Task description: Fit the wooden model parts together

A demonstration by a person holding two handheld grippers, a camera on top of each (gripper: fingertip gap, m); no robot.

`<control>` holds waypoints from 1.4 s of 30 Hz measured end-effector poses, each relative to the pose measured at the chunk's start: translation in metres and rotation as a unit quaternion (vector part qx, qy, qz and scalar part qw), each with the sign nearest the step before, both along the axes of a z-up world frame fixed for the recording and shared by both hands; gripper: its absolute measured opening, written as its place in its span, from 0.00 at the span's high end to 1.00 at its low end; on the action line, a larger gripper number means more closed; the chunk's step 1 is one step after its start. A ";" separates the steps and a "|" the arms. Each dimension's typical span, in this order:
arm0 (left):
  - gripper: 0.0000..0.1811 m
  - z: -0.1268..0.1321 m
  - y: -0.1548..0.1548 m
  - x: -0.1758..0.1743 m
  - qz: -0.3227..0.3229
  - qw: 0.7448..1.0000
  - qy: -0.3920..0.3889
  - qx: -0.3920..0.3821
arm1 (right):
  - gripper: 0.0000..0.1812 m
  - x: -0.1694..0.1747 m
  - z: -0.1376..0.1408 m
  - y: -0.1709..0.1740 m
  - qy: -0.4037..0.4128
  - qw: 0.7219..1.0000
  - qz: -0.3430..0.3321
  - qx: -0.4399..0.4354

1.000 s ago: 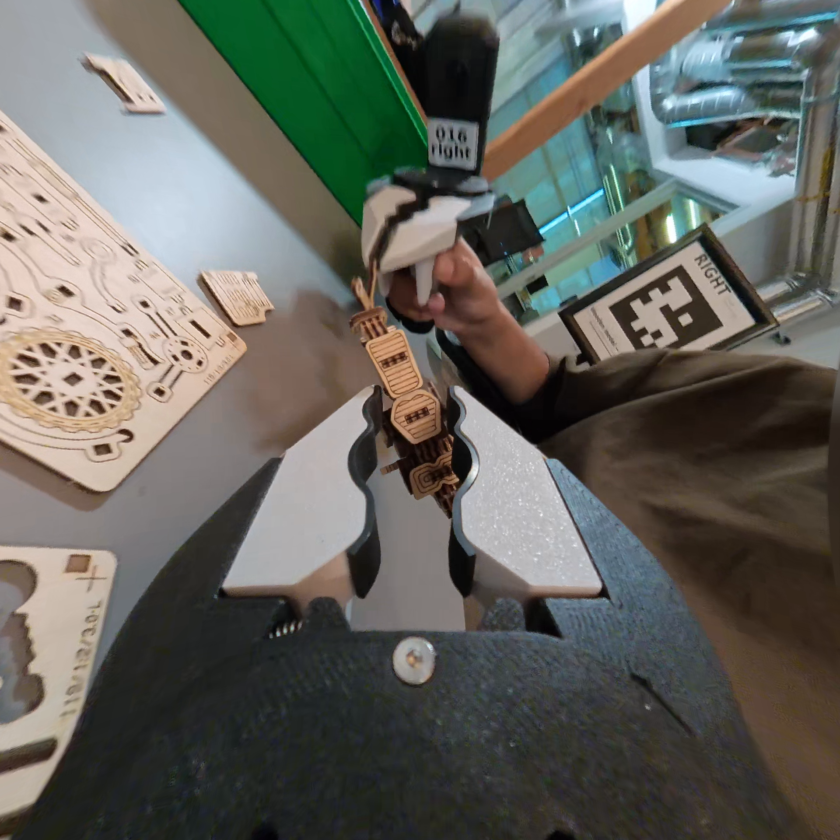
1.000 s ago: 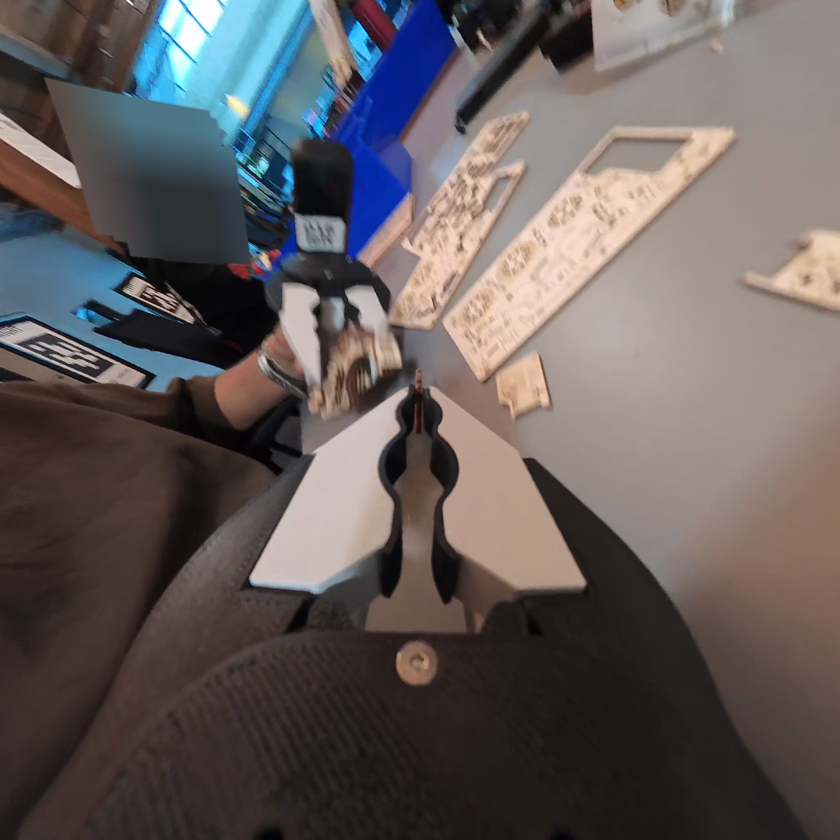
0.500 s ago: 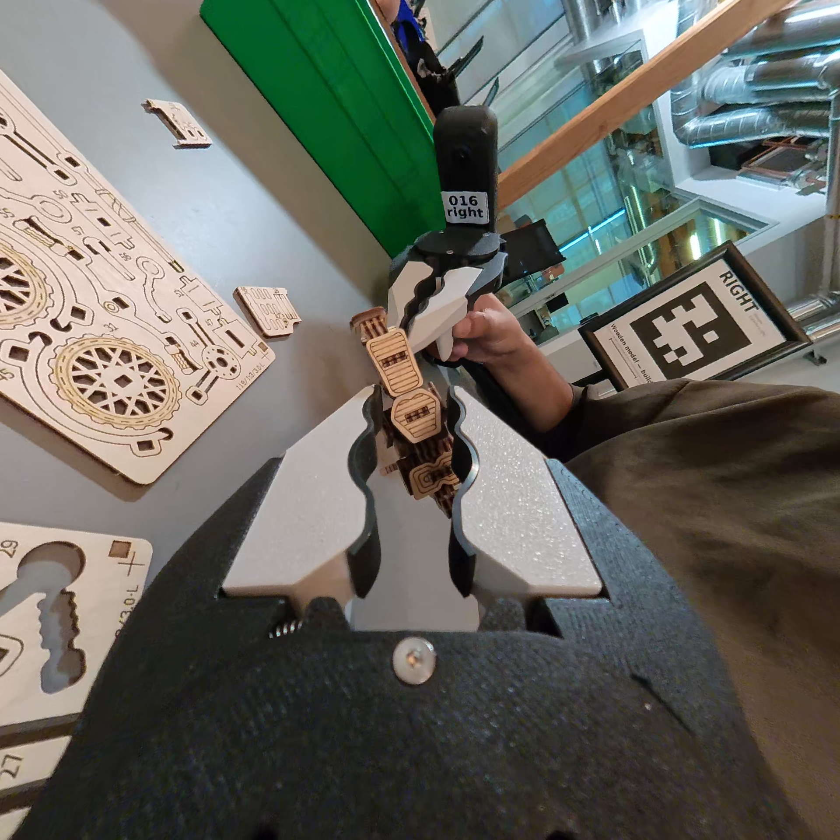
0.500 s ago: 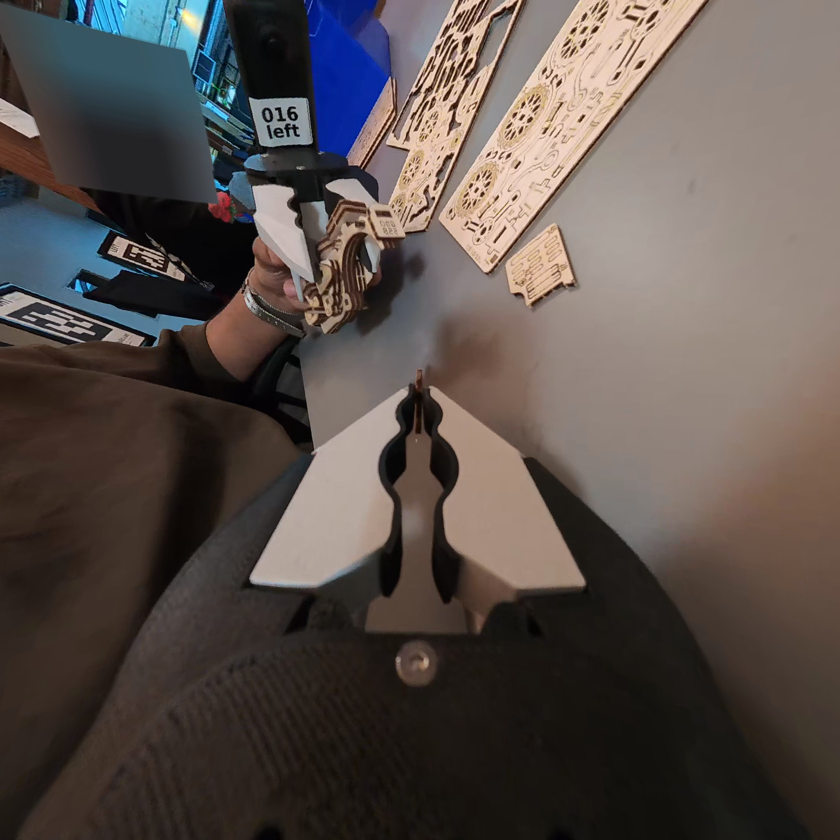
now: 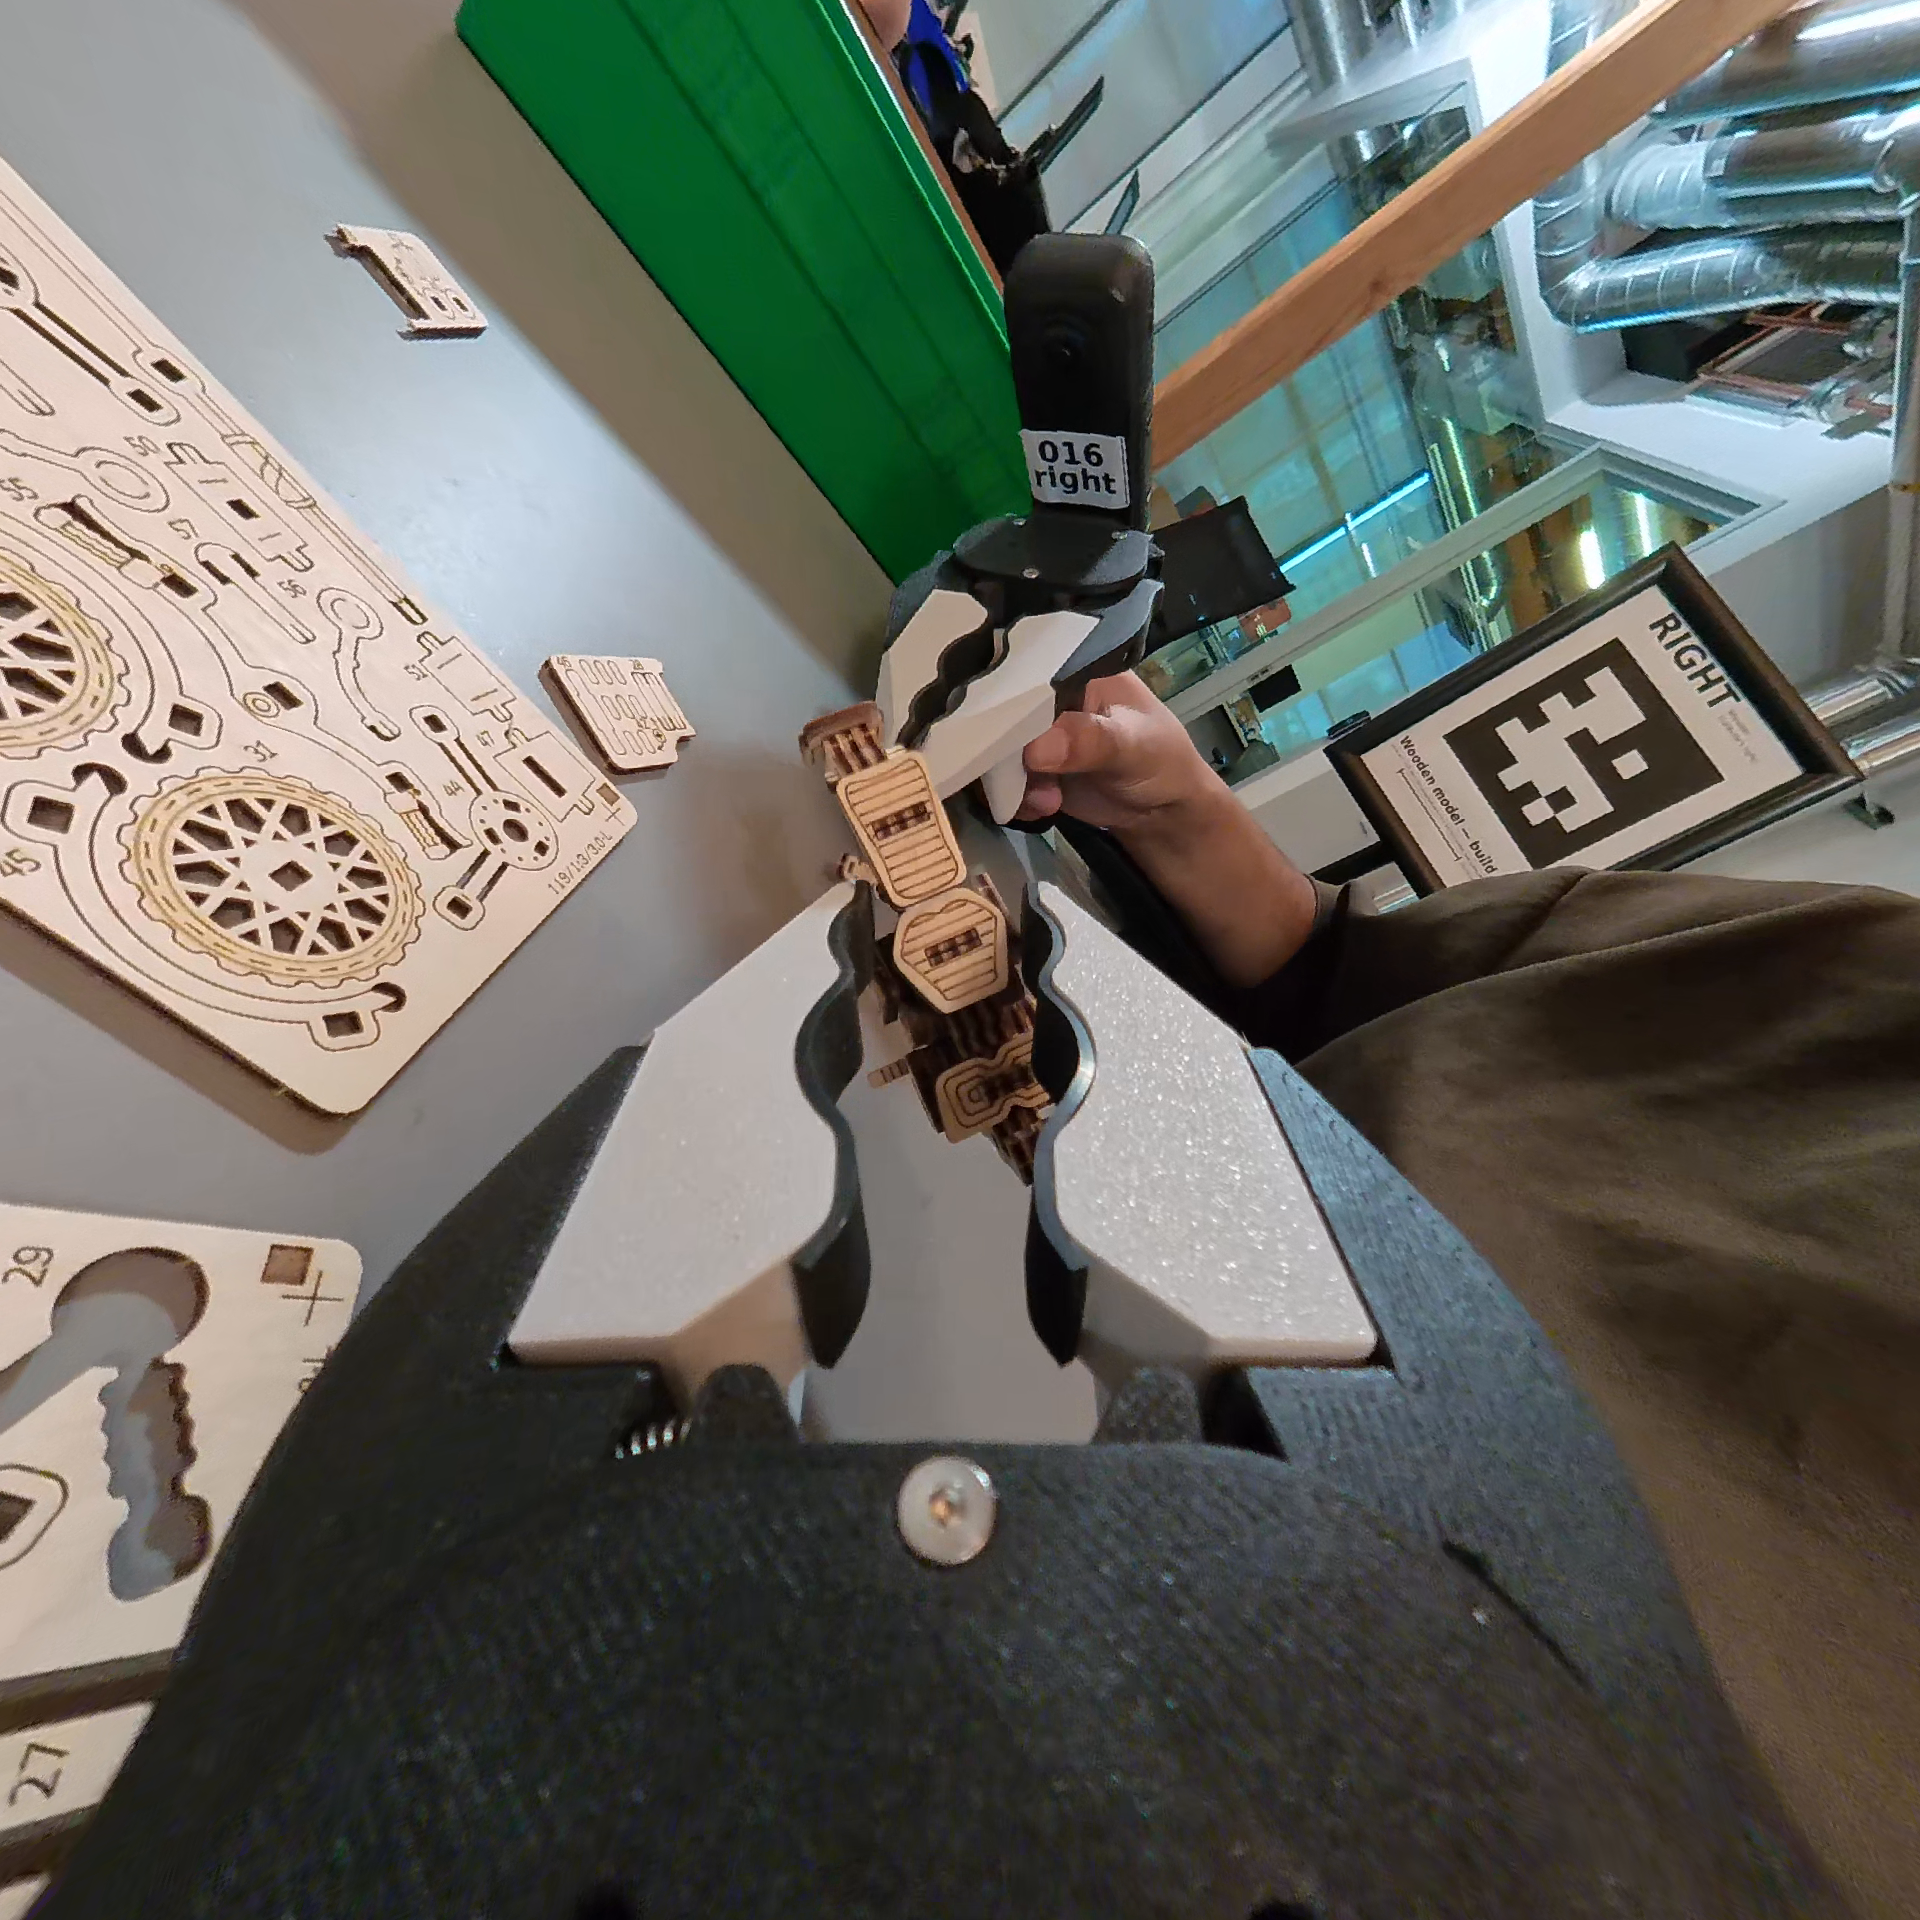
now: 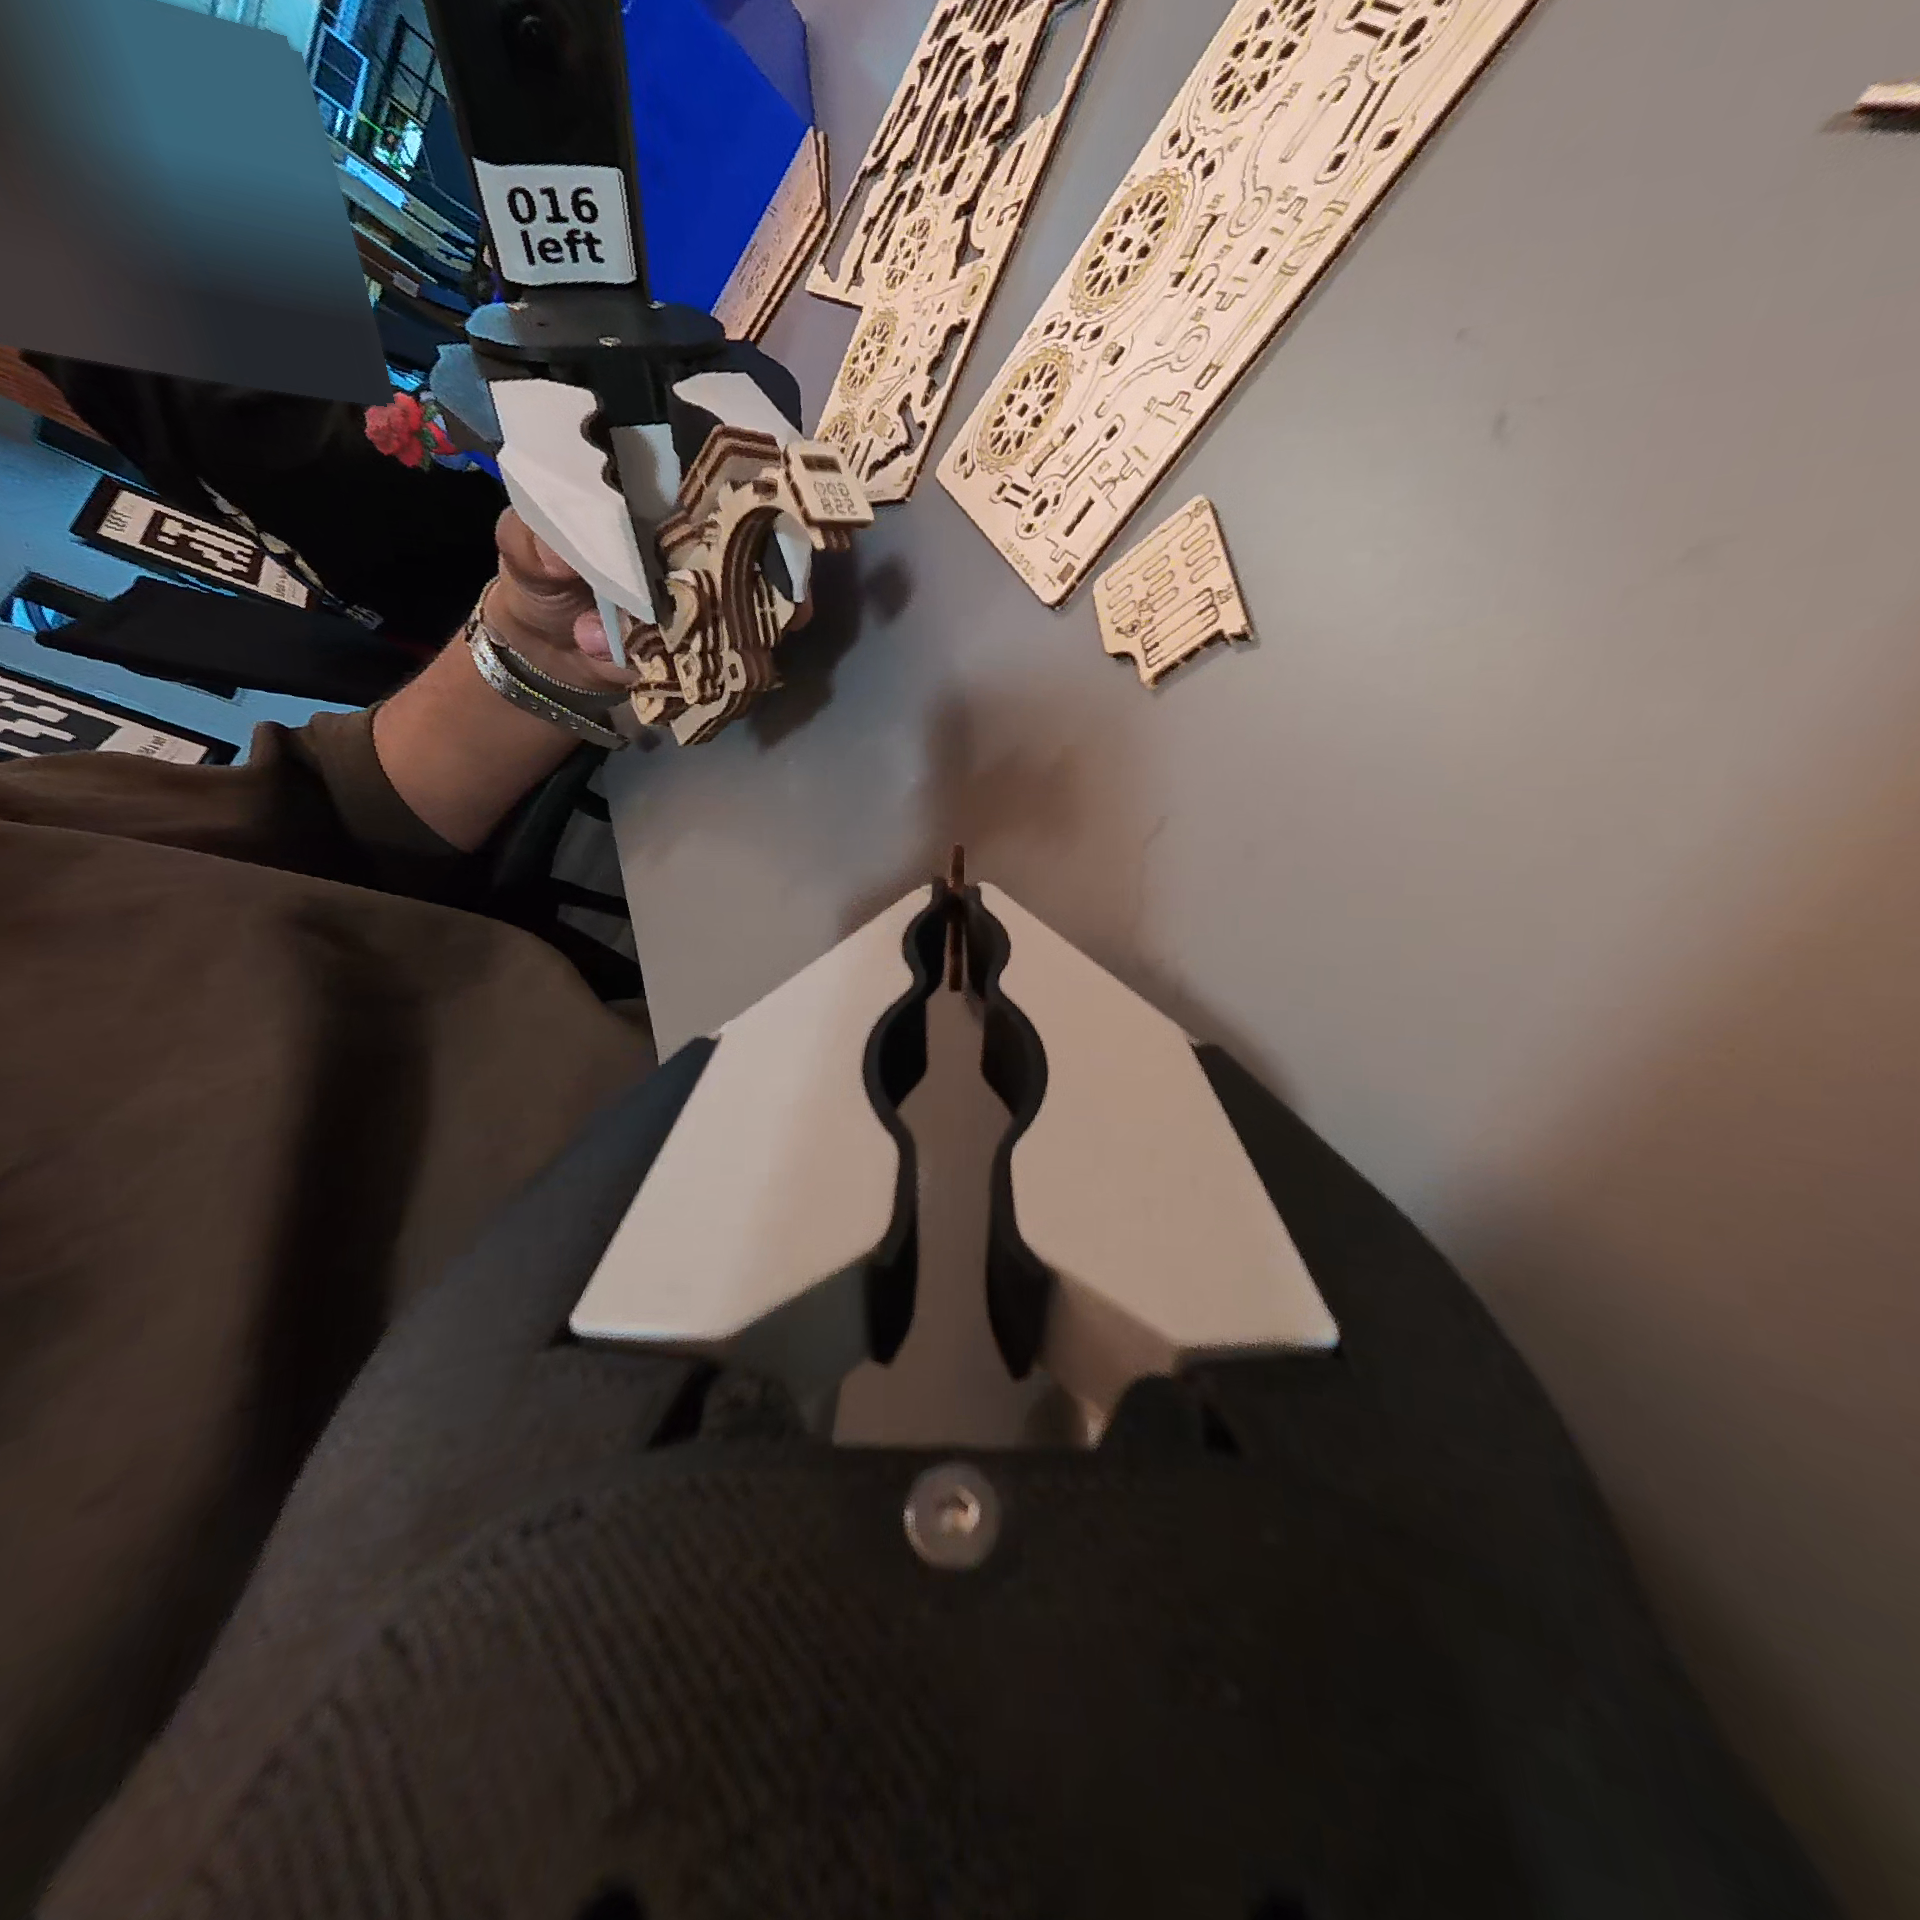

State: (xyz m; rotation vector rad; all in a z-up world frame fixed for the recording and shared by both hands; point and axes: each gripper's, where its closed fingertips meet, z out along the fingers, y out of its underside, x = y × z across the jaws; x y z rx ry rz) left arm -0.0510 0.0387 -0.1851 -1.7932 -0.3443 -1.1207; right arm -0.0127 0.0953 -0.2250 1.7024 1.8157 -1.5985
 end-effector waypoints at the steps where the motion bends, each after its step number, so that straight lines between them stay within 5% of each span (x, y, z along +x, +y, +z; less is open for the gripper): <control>1: 0.87 0.000 0.000 0.000 0.001 1.000 0.000 0.000 | 1.00 0.000 -0.001 0.000 -0.001 1.000 0.000 0.001; 5: 0.87 0.000 0.001 -0.003 0.008 1.000 -0.001 0.000 | 1.00 -0.001 -0.001 0.001 0.000 1.000 -0.002 0.007; 10: 0.87 0.000 0.002 -0.006 0.020 1.000 0.000 0.001 | 0.86 -0.008 0.008 0.009 0.033 0.999 -0.023 0.022; 16: 0.87 0.003 0.006 -0.020 0.082 0.997 -0.007 0.004 | 0.84 -0.021 0.060 0.011 0.211 0.969 -0.055 0.113; 19: 0.87 0.014 0.007 -0.032 0.140 0.989 -0.028 0.025 | 0.83 -0.023 0.077 -0.008 0.326 0.907 -0.040 0.264; 24: 0.87 0.025 0.003 -0.045 0.222 0.973 -0.038 0.043 | 0.87 -0.027 0.083 -0.049 0.445 0.755 -0.017 0.481; 29: 0.87 0.033 -0.002 -0.048 0.268 0.957 -0.092 0.054 | 0.78 -0.031 0.073 -0.083 0.453 0.717 0.019 0.529; 42: 0.87 0.035 -0.002 -0.029 0.268 0.941 -0.199 0.057 | 0.72 -0.037 0.071 -0.086 0.490 0.514 0.047 0.702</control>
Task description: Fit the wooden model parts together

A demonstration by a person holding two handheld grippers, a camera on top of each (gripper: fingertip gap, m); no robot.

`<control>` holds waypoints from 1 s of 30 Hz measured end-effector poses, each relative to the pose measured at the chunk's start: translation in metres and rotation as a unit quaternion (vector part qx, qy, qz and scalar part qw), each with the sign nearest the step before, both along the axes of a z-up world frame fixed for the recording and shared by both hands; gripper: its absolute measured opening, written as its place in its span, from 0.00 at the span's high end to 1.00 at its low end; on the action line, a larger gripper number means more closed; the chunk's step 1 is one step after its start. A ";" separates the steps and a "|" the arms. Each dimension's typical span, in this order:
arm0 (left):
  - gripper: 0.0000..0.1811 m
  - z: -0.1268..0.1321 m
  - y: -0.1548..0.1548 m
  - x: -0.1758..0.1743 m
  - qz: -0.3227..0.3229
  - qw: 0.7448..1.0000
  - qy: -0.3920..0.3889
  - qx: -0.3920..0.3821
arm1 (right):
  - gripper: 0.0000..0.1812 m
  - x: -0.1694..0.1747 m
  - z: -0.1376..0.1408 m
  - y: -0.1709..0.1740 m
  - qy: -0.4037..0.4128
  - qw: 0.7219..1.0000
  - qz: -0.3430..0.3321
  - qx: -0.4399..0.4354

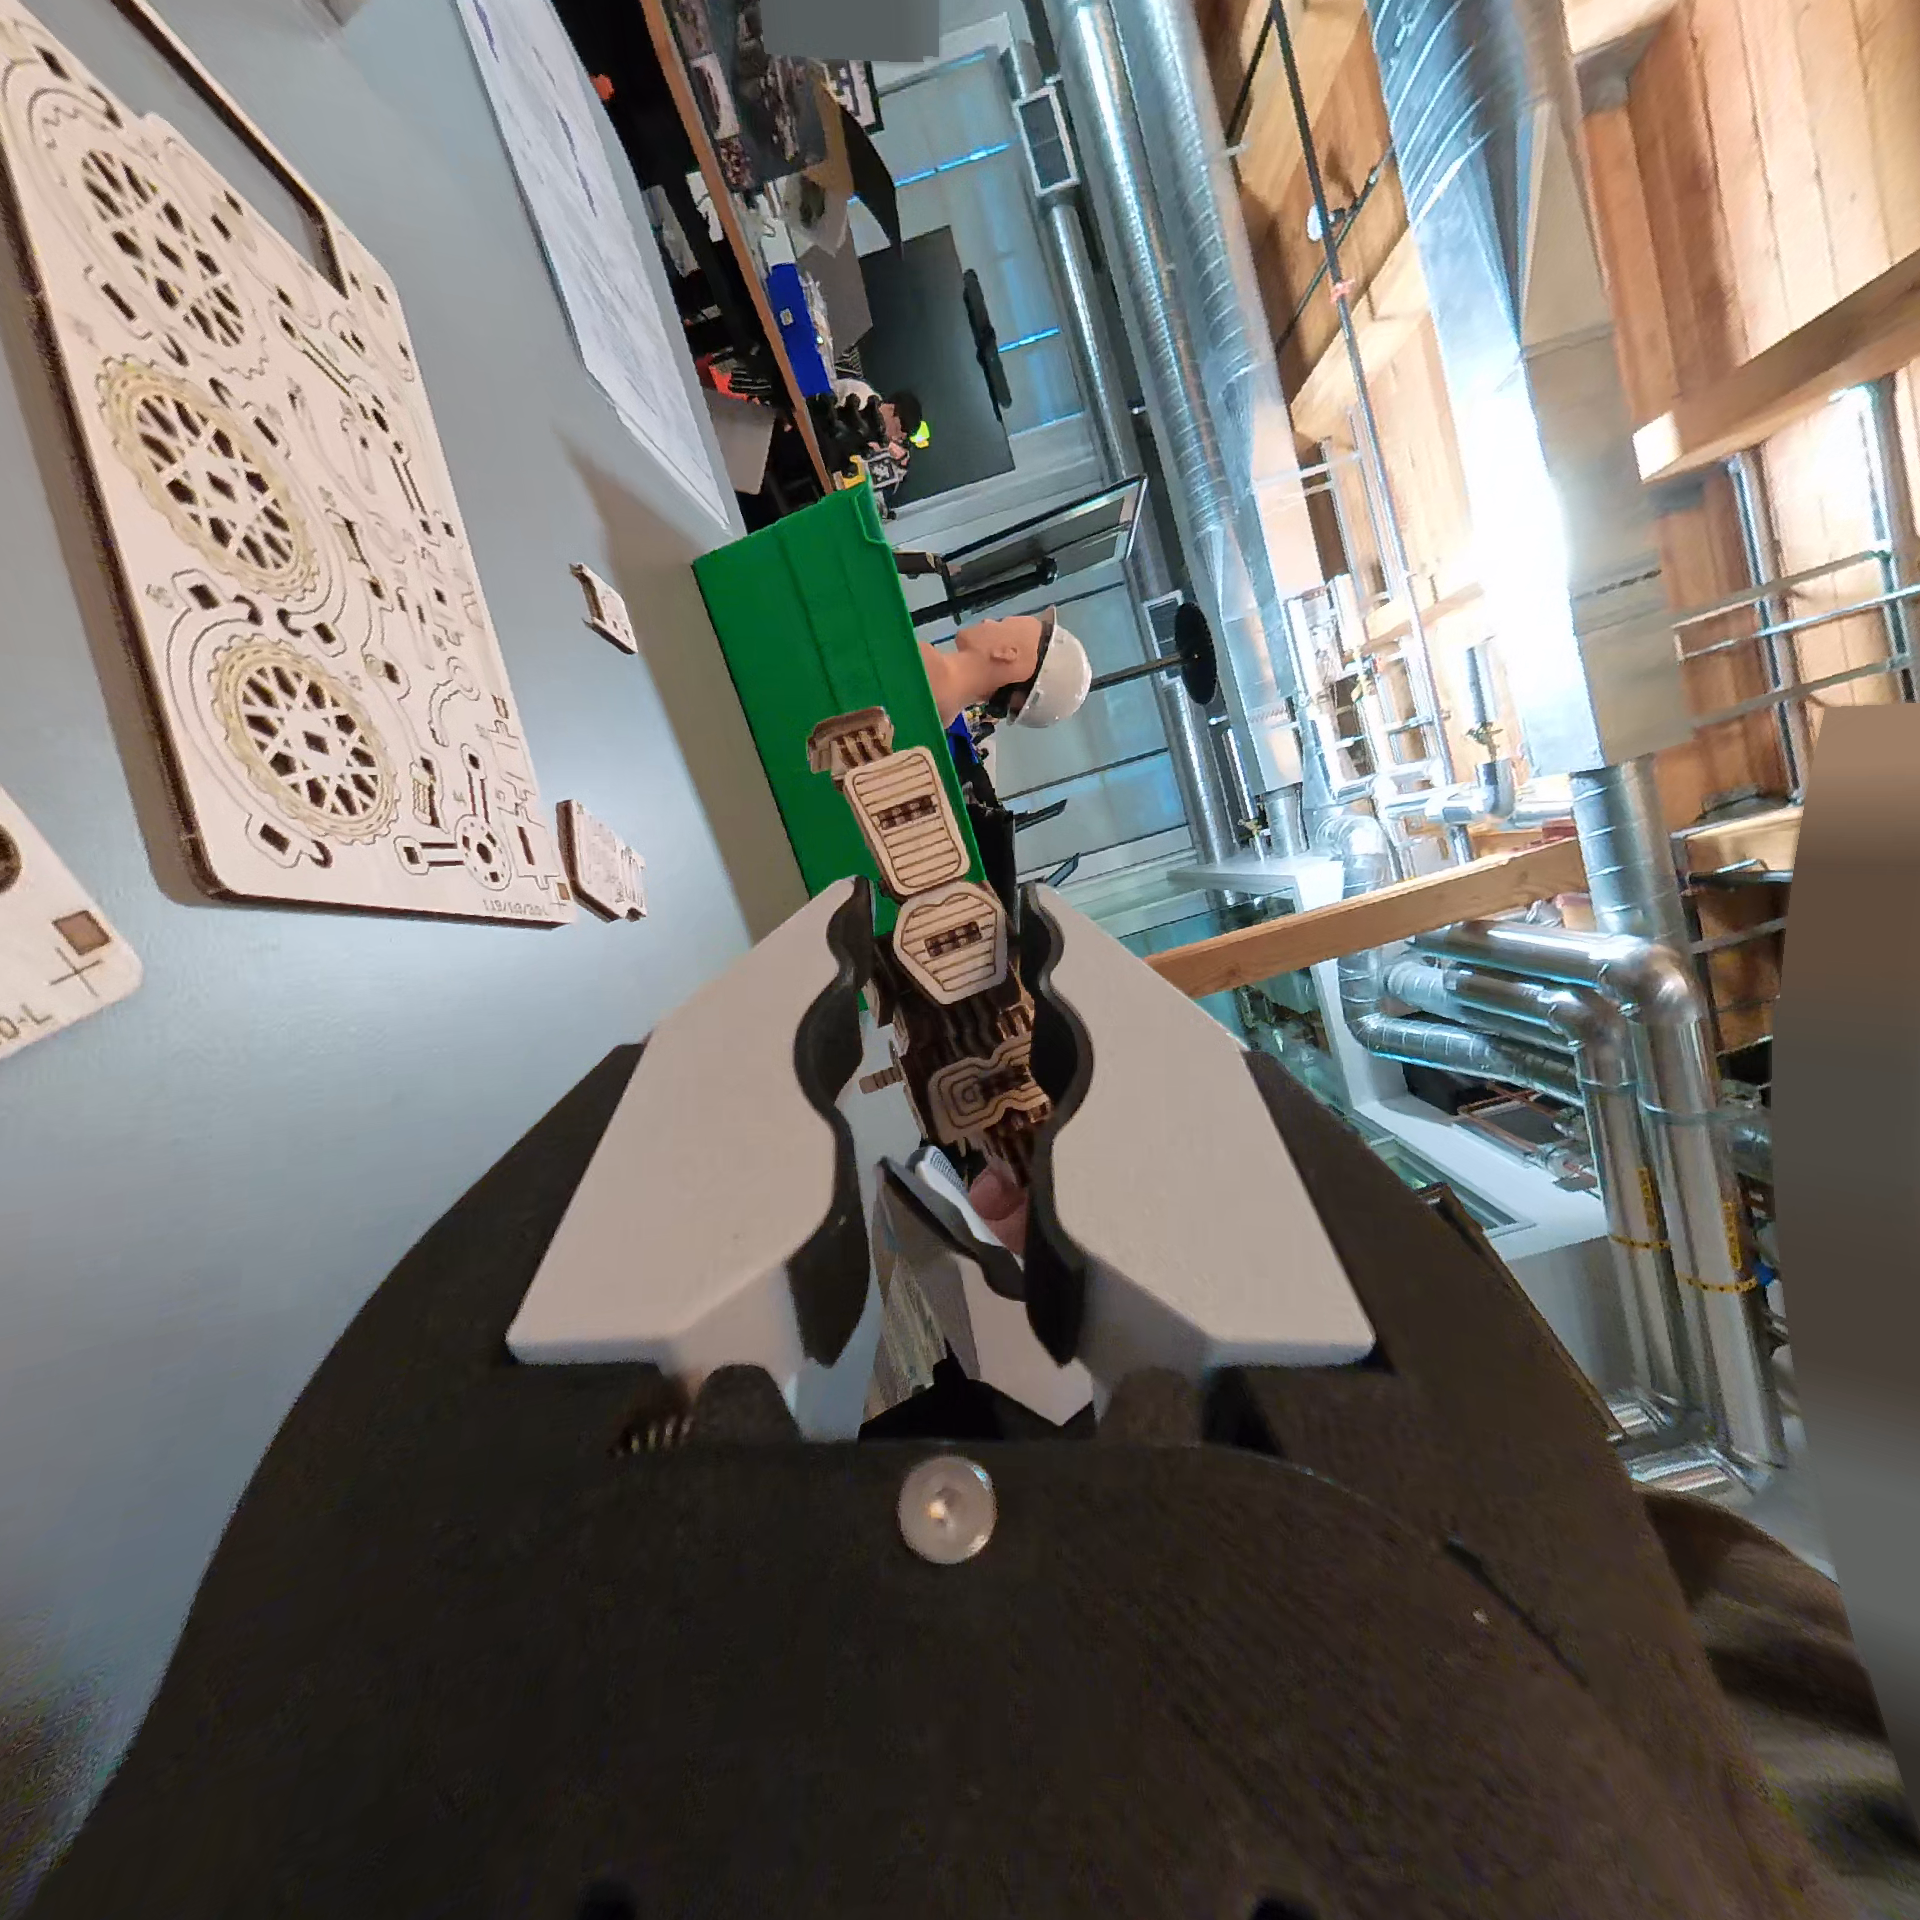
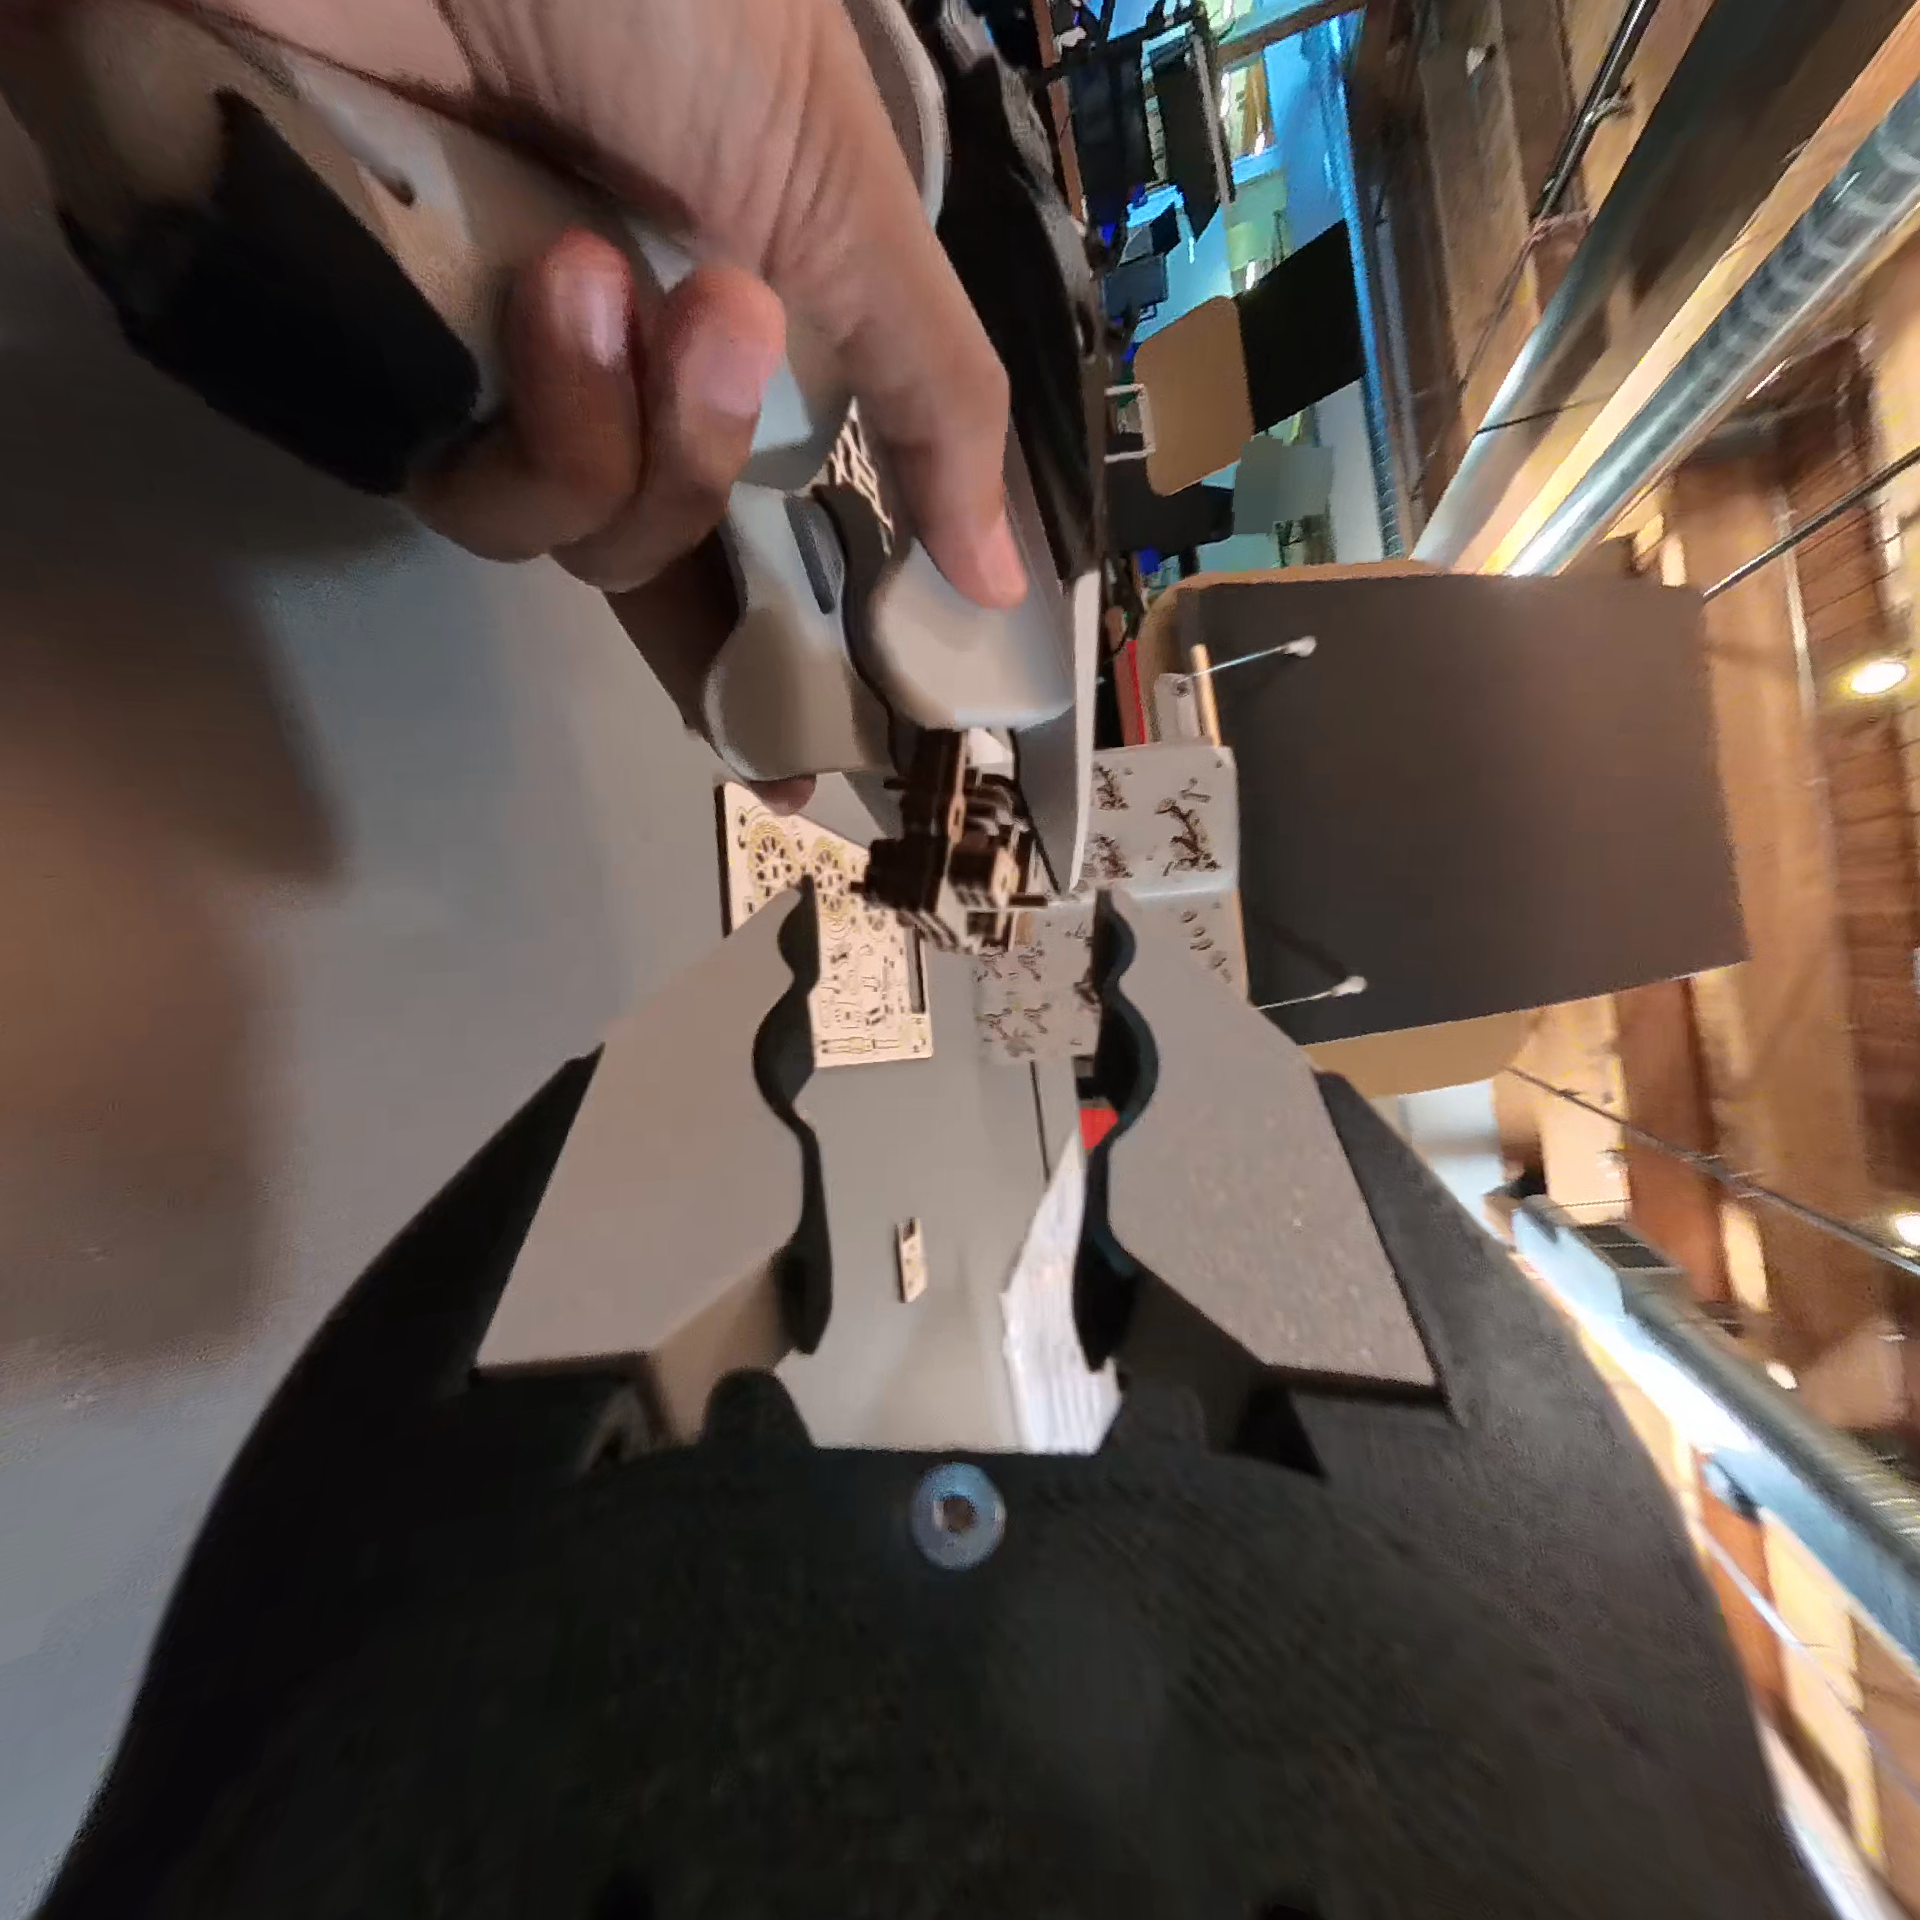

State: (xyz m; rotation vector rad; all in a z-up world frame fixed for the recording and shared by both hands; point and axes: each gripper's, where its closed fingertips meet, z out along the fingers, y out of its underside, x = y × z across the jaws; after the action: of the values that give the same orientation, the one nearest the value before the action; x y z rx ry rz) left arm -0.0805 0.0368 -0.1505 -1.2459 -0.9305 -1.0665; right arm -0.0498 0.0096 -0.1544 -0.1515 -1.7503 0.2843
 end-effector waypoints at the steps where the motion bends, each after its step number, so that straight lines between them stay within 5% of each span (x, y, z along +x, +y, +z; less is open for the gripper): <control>1: 0.87 -0.001 0.000 0.000 0.002 1.000 -0.003 -0.001 | 0.73 0.000 0.000 -0.001 0.004 1.000 0.001 0.010; 12: 0.86 -0.001 0.004 0.015 -0.019 1.000 -0.017 0.007 | 0.84 0.000 -0.007 -0.002 -0.002 0.999 0.001 0.047; 15: 0.77 0.005 0.005 0.018 -0.037 0.999 -0.008 0.032 | 0.84 0.001 -0.003 -0.001 0.004 0.999 0.001 0.040; 20: 0.64 0.005 0.007 0.018 -0.053 0.998 0.007 0.032 | 0.84 0.002 0.009 0.008 0.012 1.000 -0.001 -0.012; 23: 0.59 0.010 0.005 0.010 -0.046 0.998 0.018 0.048 | 0.84 0.005 0.021 0.018 -0.004 0.991 0.008 -0.130; 26: 0.56 0.019 0.000 -0.005 -0.030 0.996 0.033 0.083 | 0.84 0.011 0.038 0.025 -0.051 0.938 0.058 -0.339; 30: 0.53 0.032 -0.004 -0.013 -0.040 0.988 0.083 0.120 | 0.84 0.020 0.063 0.039 -0.140 0.757 0.157 -0.618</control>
State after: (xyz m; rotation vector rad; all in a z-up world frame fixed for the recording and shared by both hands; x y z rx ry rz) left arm -0.0934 0.0328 -0.1185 -1.1590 -0.6095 -1.0846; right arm -0.0293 0.0490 -0.0910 -0.8882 -1.5869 1.7334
